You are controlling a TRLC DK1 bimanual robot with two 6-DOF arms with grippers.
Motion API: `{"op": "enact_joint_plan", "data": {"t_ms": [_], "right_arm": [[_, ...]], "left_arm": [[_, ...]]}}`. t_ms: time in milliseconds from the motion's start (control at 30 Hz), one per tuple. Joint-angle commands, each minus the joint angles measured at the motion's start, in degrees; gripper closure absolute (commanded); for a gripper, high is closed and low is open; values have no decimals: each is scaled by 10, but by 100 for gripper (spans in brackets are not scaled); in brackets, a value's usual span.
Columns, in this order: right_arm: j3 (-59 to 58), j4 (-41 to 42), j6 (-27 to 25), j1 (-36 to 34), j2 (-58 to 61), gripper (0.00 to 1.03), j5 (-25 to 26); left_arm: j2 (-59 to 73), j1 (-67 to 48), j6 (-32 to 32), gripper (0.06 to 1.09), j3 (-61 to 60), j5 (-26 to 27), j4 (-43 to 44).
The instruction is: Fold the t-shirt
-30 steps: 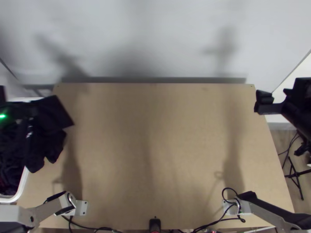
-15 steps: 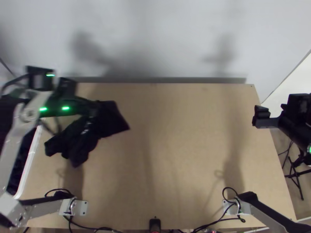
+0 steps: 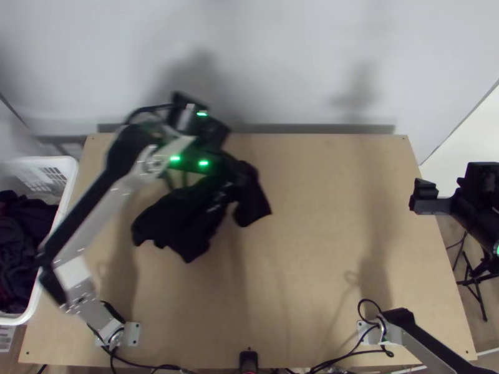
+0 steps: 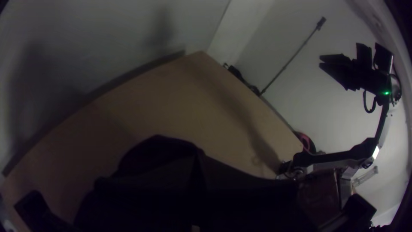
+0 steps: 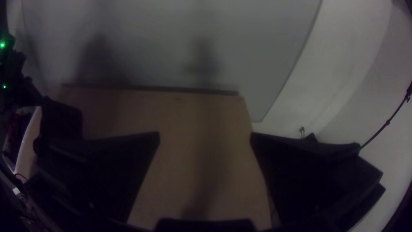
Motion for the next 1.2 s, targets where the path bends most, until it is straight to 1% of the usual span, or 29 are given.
{"op": "enact_joint_plan", "data": {"t_ms": [0, 100, 200, 233, 267, 367, 400, 433, 467, 500, 533, 600, 767, 867, 900, 1000, 1067, 1167], "right_arm": [[-19, 0, -7, -18, -12, 5, 0], [-32, 0, -6, -18, -17, 5, 0], [-51, 1, -4, -18, -22, 5, 0], [-59, 3, -4, -18, -25, 5, 0], [-67, 5, -3, -18, -28, 5, 0], [-86, 12, -3, -17, -36, 5, -1], [-93, 13, -3, -15, -36, 5, -1], [-97, 14, -3, -15, -37, 5, -1], [-98, 14, -3, -15, -37, 5, -1], [-103, 16, -3, -14, -37, 5, -1], [-106, 18, -3, -13, -37, 5, -1], [-113, 20, -4, -11, -37, 5, -1], [-132, 27, -4, -2, -37, 5, -1], [-141, 28, -4, 8, -34, 5, -5], [-144, 28, -4, 16, -30, 5, -7], [-146, 28, -5, 38, -18, 5, -11], [-145, 28, -2, 55, -3, 5, -23], [-143, 32, -1, 95, 26, 5, -36]], "left_arm": [[113, -78, -14, 105, 104, -3, 40], [138, -104, -14, 105, 104, -4, 65], [158, -122, -14, 104, 104, -4, 69], [161, -123, -14, 102, 103, -4, 69], [164, -123, -14, 96, 98, -4, 69], [163, -118, -14, 95, 78, -4, 68], [159, -114, -13, 92, 68, -3, 64], [155, -109, -13, 81, 60, -3, 62], [153, -108, -13, 72, 57, -4, 62], [149, -104, -13, 39, 49, -4, 61], [143, -102, -12, 13, 43, -4, 57], [137, -96, -10, 11, 38, -4, 52], [128, -80, 1, 11, 31, -4, 30], [115, -61, 31, 11, 27, -5, -26], [104, -46, 39, 11, 13, -5, -49], [62, -3, 50, 11, -51, -5, -61], [25, 36, 60, 11, -106, -5, -66], [-29, 96, 99, 11, -186, -4, -94]]}}
